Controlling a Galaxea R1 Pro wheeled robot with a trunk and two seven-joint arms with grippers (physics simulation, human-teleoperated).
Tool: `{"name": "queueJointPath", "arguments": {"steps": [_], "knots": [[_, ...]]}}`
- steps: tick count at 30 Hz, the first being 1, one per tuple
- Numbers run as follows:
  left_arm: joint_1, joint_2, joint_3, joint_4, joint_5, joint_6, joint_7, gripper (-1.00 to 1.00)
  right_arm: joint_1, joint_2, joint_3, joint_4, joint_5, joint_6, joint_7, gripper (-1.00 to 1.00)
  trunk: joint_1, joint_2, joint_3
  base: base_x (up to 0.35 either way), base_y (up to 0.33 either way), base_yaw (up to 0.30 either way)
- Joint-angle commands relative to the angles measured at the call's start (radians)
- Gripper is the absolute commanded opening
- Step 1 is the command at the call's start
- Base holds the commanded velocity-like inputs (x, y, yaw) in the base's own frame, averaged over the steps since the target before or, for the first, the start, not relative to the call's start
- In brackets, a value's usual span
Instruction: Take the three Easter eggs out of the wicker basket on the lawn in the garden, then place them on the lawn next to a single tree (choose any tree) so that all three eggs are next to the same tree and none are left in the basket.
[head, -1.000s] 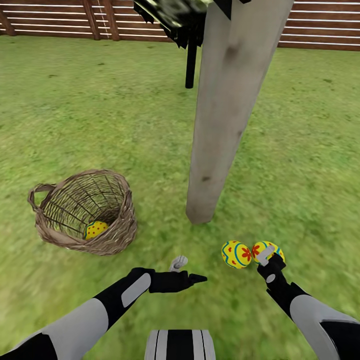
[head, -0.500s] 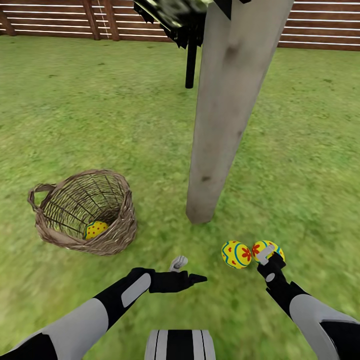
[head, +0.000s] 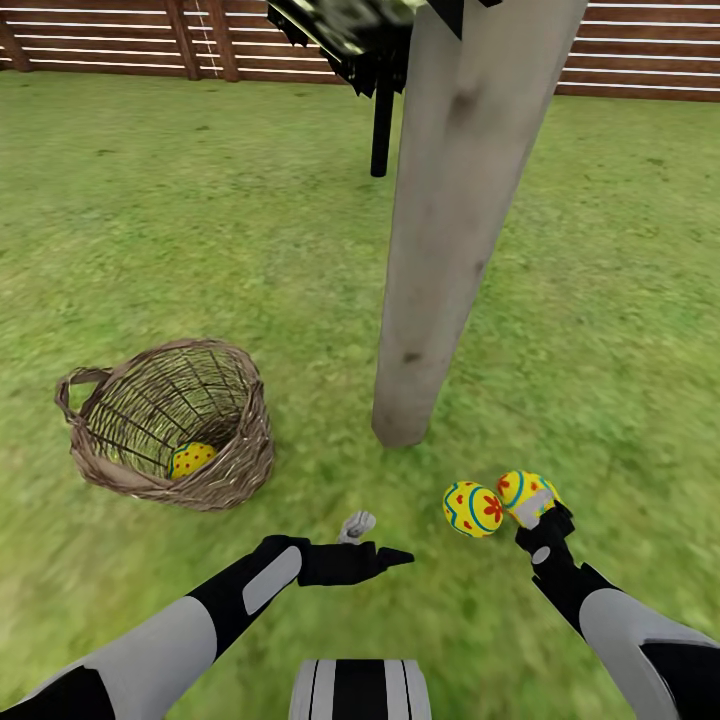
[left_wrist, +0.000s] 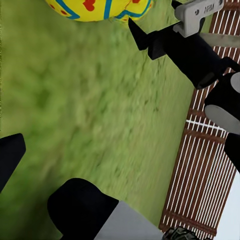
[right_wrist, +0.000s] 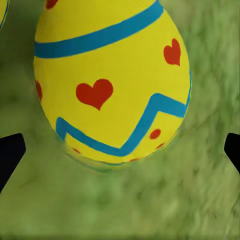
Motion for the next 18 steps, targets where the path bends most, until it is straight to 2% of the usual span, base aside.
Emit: {"name": "queueJointPath", "arguments": {"steps": [1, 9, 13, 18], "knots": [[-0.001, 0.000, -0.003, 0.001, 0.008, 0.004, -0.001, 1.00, 0.000, 0.000, 0.001, 0.001, 0.005, 0.002, -0.003, 1.00, 0.000, 0.000, -0.001, 0.000, 0.000, 0.000], [-0.001, 0.000, -0.002, 0.001, 0.008, 0.004, -0.002, 1.00, 0.000, 0.000, 0.001, -0.010, 0.006, -0.001, -0.003, 1.00, 0.000, 0.000, -0.001, 0.000, 0.000, 0.000], [0.022, -0.023, -0.025, -0.001, 0.020, 0.027, -0.010, 1.00, -0.017, -0.023, -0.004, -0.016, -0.007, -0.008, 0.003, 1.00, -0.001, 0.000, 0.003, 0.000, 0.000, 0.000], [0.043, -0.029, 0.003, 0.007, 0.018, 0.046, -0.008, 1.00, -0.025, -0.020, -0.009, -0.037, -0.008, -0.036, 0.009, 1.00, -0.003, 0.001, 0.023, 0.000, 0.000, 0.000]]}}
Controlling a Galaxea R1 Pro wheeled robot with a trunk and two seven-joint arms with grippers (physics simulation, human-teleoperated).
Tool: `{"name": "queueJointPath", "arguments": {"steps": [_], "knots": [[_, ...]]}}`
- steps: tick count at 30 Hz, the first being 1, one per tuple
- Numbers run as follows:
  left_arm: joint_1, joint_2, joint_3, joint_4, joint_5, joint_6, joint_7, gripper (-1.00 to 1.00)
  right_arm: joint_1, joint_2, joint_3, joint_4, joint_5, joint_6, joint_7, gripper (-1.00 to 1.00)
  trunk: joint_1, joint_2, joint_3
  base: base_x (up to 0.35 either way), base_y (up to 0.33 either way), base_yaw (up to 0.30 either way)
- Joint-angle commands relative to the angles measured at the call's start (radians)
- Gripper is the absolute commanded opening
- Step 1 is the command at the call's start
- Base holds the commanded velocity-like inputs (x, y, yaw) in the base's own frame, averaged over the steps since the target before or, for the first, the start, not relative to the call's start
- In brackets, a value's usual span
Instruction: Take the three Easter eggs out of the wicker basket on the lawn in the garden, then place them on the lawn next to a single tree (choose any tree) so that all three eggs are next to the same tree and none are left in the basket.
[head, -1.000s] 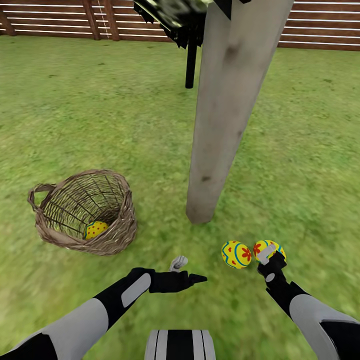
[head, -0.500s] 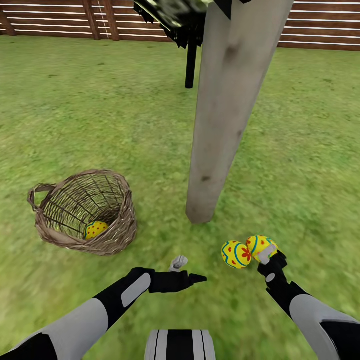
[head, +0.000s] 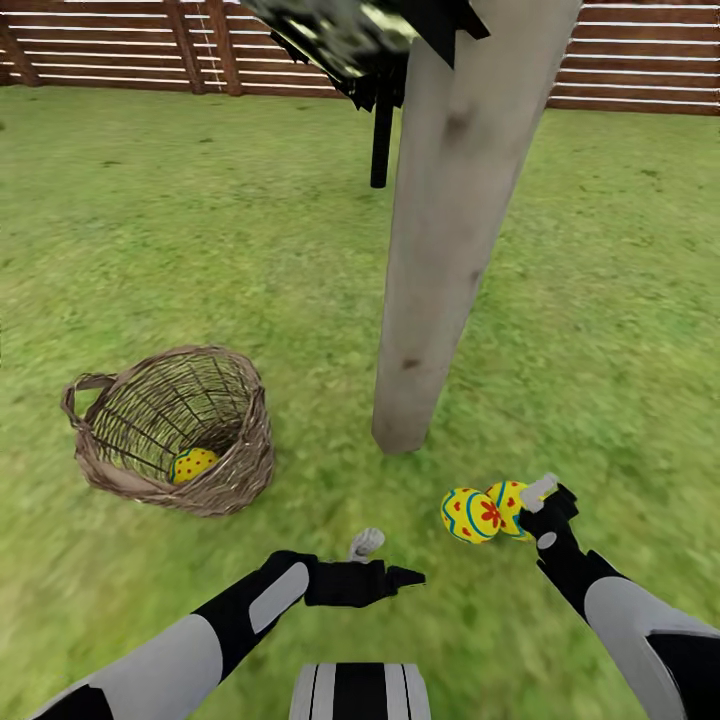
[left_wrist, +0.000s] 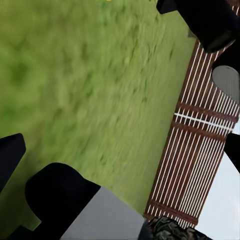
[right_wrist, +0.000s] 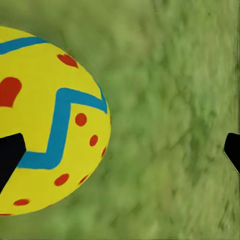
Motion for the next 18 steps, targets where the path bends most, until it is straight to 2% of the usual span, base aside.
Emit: {"name": "queueJointPath", "arguments": {"steps": [1, 8, 9, 10, 11, 12, 13, 15, 18], "knots": [[-0.001, 0.000, 0.003, 0.001, 0.006, 0.004, 0.000, 1.00, -0.001, 0.000, 0.000, 0.001, 0.003, -0.007, -0.003, 1.00, -0.001, 0.000, 0.003, 0.000, 0.000, 0.000], [-0.001, 0.000, 0.043, 0.004, 0.004, 0.004, 0.009, 1.00, -0.001, -0.002, -0.002, -0.001, 0.003, -0.015, 0.012, 1.00, -0.004, 0.002, 0.030, 0.000, 0.000, 0.000], [-0.001, 0.002, 0.164, 0.004, 0.004, 0.004, 0.009, 1.00, -0.001, -0.004, -0.018, -0.015, 0.000, -0.010, 0.195, 1.00, -0.004, 0.002, 0.034, 0.000, 0.000, 0.000], [-0.001, 0.002, 0.165, 0.005, 0.005, 0.004, 0.010, 1.00, -0.001, -0.013, -0.065, -0.052, -0.016, -0.004, 0.337, 1.00, -0.005, 0.002, 0.038, -0.014, 0.000, 0.000], [-0.001, 0.003, 0.165, 0.005, 0.005, 0.004, 0.011, 1.00, -0.001, -0.027, -0.114, -0.086, -0.029, 0.001, 0.443, 1.00, -0.005, 0.002, 0.042, -0.047, 0.000, 0.000], [-0.001, 0.003, 0.166, 0.005, 0.005, 0.003, 0.011, 1.00, -0.001, -0.047, -0.174, -0.122, -0.037, 0.014, 0.573, 1.00, -0.006, 0.003, 0.046, -0.109, 0.000, 0.000], [-0.001, 0.004, 0.167, 0.005, 0.005, 0.003, 0.011, 1.00, -0.001, -0.072, -0.209, -0.142, -0.040, 0.030, 0.685, 1.00, -0.006, 0.003, 0.050, -0.198, 0.014, 0.000], [-0.001, 0.009, 0.167, 0.005, 0.005, 0.002, 0.012, 1.00, -0.001, -0.114, -0.231, -0.154, -0.044, 0.042, 0.838, 1.00, -0.007, 0.003, 0.058, -0.272, 0.054, 0.000], [-0.001, 0.014, 0.170, 0.005, 0.006, 0.003, 0.012, 1.00, -0.001, -0.133, -0.237, -0.162, -0.045, 0.045, 0.903, 1.00, -0.008, 0.004, 0.069, -0.304, 0.074, 0.000]]}}
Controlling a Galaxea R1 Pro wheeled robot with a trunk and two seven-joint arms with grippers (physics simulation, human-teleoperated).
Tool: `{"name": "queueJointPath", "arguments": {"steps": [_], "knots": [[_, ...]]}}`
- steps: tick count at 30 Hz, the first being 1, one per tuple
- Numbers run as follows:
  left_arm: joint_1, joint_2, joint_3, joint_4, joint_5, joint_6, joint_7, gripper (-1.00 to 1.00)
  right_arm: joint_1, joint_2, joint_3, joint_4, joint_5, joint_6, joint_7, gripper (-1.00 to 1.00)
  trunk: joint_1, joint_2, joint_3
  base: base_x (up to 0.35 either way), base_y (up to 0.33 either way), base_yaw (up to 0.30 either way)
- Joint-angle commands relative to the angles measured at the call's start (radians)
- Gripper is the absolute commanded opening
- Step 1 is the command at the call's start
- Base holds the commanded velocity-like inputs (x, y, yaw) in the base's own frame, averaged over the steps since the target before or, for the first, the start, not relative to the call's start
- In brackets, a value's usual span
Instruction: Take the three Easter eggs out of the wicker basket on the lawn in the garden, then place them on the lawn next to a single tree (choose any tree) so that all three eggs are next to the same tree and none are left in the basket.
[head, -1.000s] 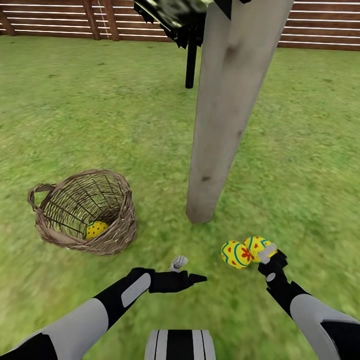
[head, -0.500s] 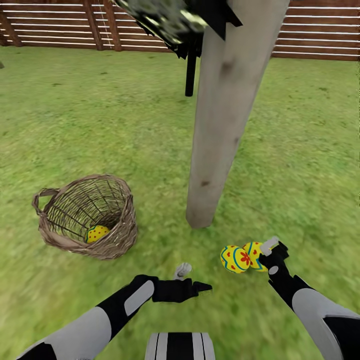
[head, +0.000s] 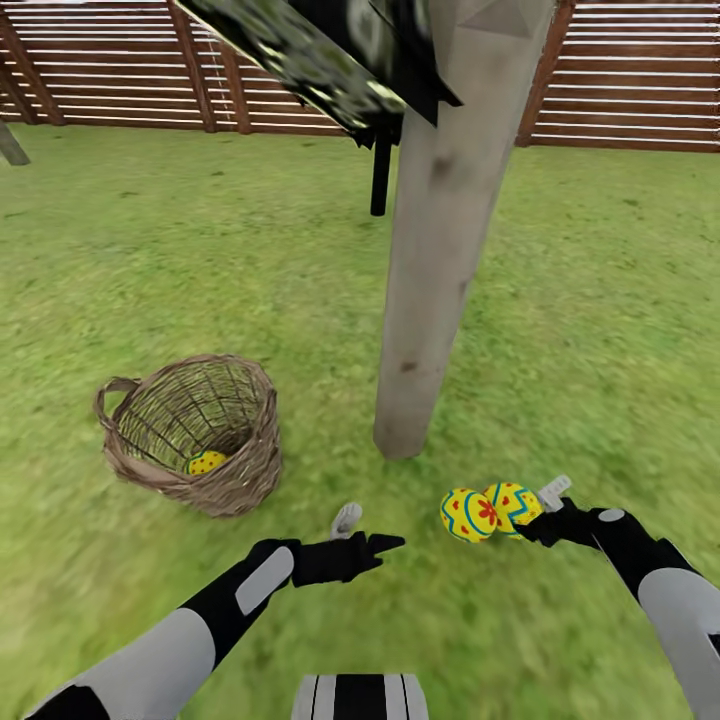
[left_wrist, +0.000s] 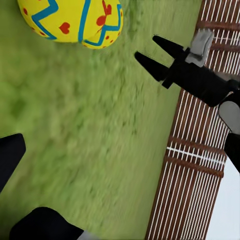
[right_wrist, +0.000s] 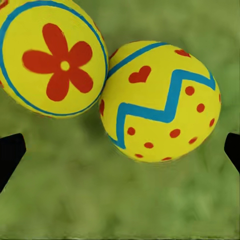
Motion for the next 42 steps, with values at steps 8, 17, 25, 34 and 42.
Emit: {"name": "queueJointPath", "arguments": {"steps": [8, 17, 25, 34, 42], "knots": [[-0.001, 0.000, 0.087, 0.000, 0.009, 0.007, 0.027, 1.00, 0.000, -0.005, -0.079, -0.007, 0.006, 0.023, 0.028, 1.00, -0.004, 0.002, 0.030, -0.313, 0.083, 0.000], [-0.001, 0.009, 0.082, 0.017, 0.005, 0.003, 0.091, 1.00, 0.017, -0.002, -0.144, 0.018, 0.002, 0.078, 0.029, 1.00, -0.008, 0.004, 0.065, -0.322, 0.020, 0.000], [0.009, 0.016, 0.079, 0.030, 0.002, 0.002, 0.109, 1.00, 0.032, 0.003, -0.206, 0.038, 0.004, 0.154, 0.038, 1.00, -0.012, 0.006, 0.096, -0.326, 0.000, 0.000], [0.010, 0.066, 0.083, 0.040, 0.011, 0.000, 0.103, 1.00, 0.032, 0.006, -0.208, 0.037, 0.003, 0.156, 0.099, 1.00, -0.014, 0.007, 0.115, -0.128, 0.000, 0.094], [0.010, 0.079, 0.087, 0.043, 0.015, -0.001, 0.097, 1.00, 0.032, 0.007, -0.209, 0.037, 0.002, 0.156, 0.102, 1.00, -0.014, 0.007, 0.115, -0.003, 0.000, 0.279]]}}
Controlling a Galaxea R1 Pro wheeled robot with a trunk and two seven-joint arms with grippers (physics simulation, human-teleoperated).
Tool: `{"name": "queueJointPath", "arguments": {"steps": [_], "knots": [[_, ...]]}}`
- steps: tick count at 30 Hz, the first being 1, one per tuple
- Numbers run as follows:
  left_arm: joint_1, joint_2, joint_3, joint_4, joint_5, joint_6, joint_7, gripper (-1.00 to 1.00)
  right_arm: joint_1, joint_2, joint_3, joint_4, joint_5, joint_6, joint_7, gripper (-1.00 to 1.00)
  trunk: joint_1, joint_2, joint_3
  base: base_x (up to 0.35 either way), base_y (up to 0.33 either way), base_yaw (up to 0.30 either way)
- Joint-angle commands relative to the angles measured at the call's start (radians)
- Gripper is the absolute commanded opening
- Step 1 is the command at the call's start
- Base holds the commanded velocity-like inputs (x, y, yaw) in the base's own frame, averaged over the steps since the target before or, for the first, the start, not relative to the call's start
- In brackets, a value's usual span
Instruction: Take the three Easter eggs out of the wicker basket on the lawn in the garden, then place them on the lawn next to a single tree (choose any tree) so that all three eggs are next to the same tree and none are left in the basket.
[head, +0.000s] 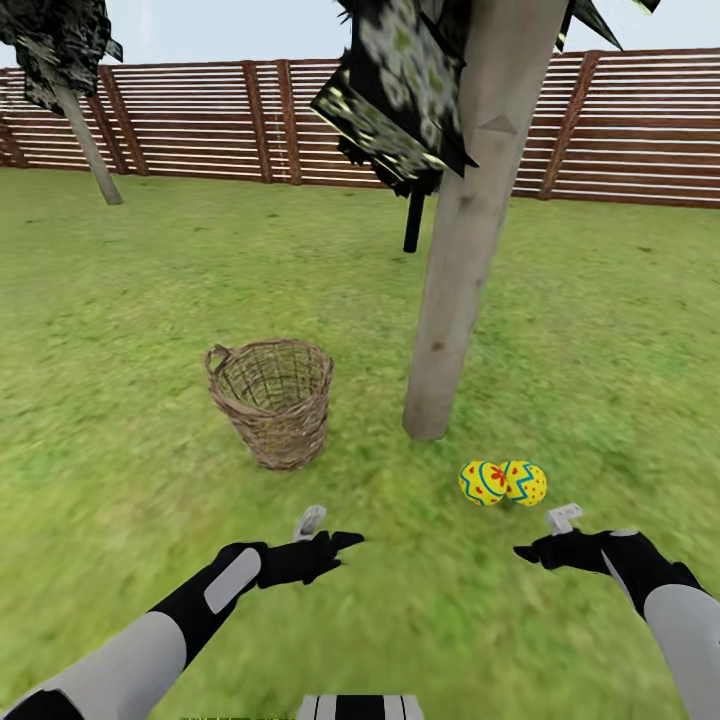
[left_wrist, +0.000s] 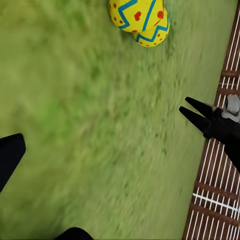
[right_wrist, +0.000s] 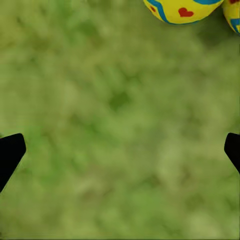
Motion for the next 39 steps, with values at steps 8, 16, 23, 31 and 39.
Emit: {"name": "queueJointPath", "arguments": {"steps": [8, 16, 23, 31, 39], "knots": [[-0.001, 0.000, -0.004, 0.001, 0.005, 0.001, -0.002, 1.00, 0.000, -0.001, -0.008, -0.002, 0.004, 0.008, 0.007, 1.00, 0.000, 0.000, -0.001, 0.000, 0.000, 0.287], [-0.001, 0.001, -0.004, 0.006, 0.005, 0.001, -0.002, 1.00, 0.001, 0.001, -0.008, -0.001, 0.004, 0.008, 0.006, 1.00, 0.000, 0.000, -0.001, 0.000, 0.000, 0.287], [-0.001, -0.001, -0.003, 0.027, 0.006, -0.004, -0.002, 1.00, 0.001, 0.001, -0.008, 0.001, 0.006, 0.005, 0.003, 1.00, 0.000, 0.000, -0.001, 0.000, 0.006, 0.112], [-0.001, -0.001, -0.003, 0.028, 0.006, -0.029, -0.002, 1.00, 0.001, 0.000, -0.008, 0.000, 0.005, 0.006, 0.004, 1.00, 0.000, 0.000, -0.001, 0.000, 0.183, 0.002], [-0.001, -0.001, -0.003, 0.029, 0.006, -0.030, -0.002, 1.00, 0.001, 0.001, -0.008, 0.000, 0.005, 0.006, 0.004, 1.00, 0.000, 0.000, -0.001, 0.000, 0.273, 0.000]]}}
